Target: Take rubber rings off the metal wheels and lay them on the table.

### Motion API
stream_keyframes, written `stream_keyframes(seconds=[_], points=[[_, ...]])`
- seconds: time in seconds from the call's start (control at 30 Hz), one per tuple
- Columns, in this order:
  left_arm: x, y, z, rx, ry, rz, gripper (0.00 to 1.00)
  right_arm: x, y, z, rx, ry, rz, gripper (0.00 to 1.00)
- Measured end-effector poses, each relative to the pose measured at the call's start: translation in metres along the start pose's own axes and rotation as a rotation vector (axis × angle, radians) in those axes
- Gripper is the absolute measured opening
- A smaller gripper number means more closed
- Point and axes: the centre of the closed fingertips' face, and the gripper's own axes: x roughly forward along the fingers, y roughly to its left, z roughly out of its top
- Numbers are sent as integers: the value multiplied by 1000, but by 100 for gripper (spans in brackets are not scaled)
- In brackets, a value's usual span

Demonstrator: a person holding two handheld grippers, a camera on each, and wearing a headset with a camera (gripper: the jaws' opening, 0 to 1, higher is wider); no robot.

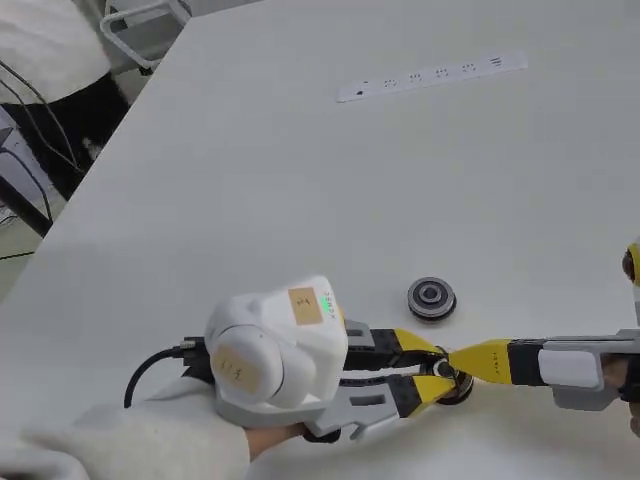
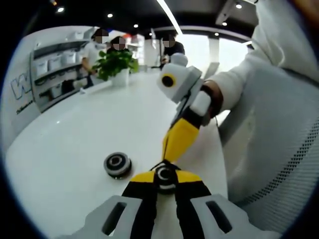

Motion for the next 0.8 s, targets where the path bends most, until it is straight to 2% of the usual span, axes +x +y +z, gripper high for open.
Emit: stream_keyframes(seconds=[0.17,0.33,0.4,0.57,0.67,0.73,0.8], points=[[0,0,0,8,4,2,13,-2,-10,-2,-14,16,-54,0],[-2,0,0,9,27,-4,14,-3,-10,0,-38,10,-64,0],[-4,2,1,37,34,1,16,-3,-10,0,-38,11,-69,0],[-12,6,11,18,7,13,17,-5,-10,0,-50,11,-82,0],[-17,9,21,16,-17,32,25,-6,-7,3,-54,2,-82,0],[-20,11,25,45,-19,44,32,-7,-5,4,-59,2,-84,0],[-23,12,29,69,-23,54,35,-8,-4,5,-63,-2,-86,0]])
